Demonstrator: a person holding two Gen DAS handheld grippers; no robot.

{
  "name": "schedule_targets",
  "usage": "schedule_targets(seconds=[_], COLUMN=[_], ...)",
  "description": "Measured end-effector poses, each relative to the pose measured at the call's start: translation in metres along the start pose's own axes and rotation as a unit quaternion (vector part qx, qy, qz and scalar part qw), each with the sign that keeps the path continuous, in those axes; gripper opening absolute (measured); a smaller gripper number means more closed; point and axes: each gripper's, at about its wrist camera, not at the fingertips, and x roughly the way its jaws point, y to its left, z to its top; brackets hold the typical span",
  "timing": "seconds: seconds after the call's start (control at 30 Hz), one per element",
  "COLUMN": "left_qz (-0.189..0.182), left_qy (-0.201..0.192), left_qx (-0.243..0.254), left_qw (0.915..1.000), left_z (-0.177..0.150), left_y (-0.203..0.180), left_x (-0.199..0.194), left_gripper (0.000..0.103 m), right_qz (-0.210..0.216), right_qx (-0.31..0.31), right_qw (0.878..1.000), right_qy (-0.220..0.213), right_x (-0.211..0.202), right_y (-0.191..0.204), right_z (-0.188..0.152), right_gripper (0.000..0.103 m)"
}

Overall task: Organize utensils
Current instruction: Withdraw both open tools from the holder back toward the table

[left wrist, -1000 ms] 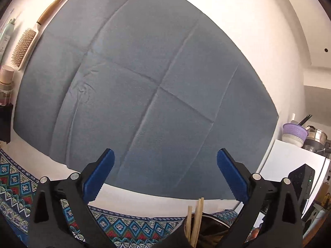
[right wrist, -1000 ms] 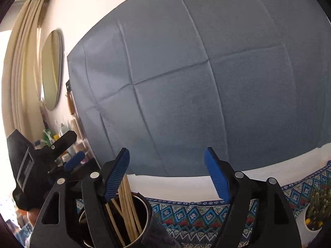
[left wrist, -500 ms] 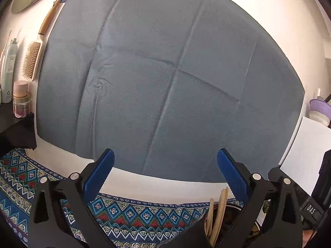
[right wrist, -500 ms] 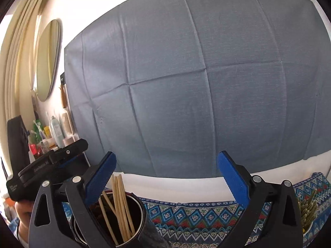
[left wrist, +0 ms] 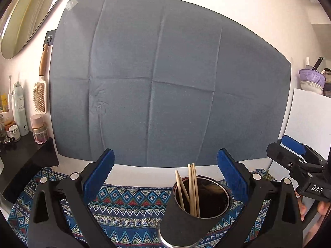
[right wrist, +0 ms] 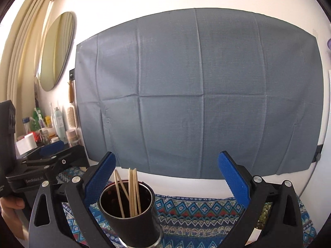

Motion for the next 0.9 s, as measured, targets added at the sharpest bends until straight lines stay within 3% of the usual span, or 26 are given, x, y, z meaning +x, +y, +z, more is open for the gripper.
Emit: schedule_targets(seconds=[0.23,0.5,0.7,0.9], left_qz=[-0.003,0.001,0.011,0.006], left_qy=[0.018,0.047,0.069,0.120], left_qx=[0.017,0.033,0.047,0.034], left_qw=[0.9997,0.9984,0.9964,0.9921], left_z=[-0.011,-0.035,-0.054,-0.082], left_y=[-0.010,-0.016,-0.014,-0.003], left_x=[-0.041,-0.073,-0.085,-0.082], left_gripper=[0.097,0.097,0.097,0.097], right_qz=[-0.015,-0.031,-0.036,-0.034], right_qx=[-0.002,-0.004,-0.013,-0.028], right_qw=[1.000,0.998,0.997,0.992], right_qy=[0.015,0.047,0.070,0.121], right_x=[-0.046,-0.071,-0.082,-0.078], right_y=[0.011,0.023,0.033,0.039], right_z=[-0.008,-0.029,-0.049,-0.078], right_gripper=[0.095,0.095,0.095,0.095])
